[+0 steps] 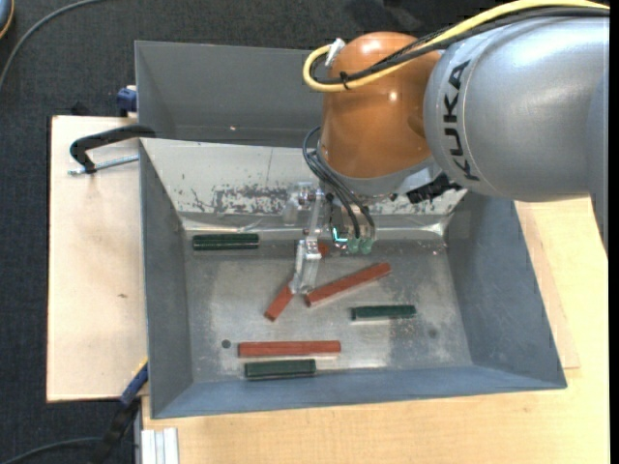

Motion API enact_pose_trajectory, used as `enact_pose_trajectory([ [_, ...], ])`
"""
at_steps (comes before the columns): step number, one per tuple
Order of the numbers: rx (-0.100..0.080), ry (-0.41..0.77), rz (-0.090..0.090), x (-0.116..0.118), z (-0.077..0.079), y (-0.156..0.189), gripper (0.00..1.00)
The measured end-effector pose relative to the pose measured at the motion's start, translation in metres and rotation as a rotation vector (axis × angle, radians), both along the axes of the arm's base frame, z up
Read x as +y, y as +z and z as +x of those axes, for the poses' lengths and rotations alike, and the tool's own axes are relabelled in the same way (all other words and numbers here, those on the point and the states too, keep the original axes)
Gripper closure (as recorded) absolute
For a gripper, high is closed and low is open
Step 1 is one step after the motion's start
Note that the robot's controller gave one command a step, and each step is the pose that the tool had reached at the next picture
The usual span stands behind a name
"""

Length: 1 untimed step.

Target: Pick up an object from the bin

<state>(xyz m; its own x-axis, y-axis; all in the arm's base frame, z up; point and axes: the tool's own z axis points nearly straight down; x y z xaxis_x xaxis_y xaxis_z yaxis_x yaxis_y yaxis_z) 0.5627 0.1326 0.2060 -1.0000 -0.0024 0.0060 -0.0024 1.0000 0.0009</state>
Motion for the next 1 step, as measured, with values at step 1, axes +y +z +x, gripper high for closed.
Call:
enact_pose_trajectory([
  [1, 0.001, -0.022, -0.002, -0.0409, -0.0216, -0.1282, 0.00],
])
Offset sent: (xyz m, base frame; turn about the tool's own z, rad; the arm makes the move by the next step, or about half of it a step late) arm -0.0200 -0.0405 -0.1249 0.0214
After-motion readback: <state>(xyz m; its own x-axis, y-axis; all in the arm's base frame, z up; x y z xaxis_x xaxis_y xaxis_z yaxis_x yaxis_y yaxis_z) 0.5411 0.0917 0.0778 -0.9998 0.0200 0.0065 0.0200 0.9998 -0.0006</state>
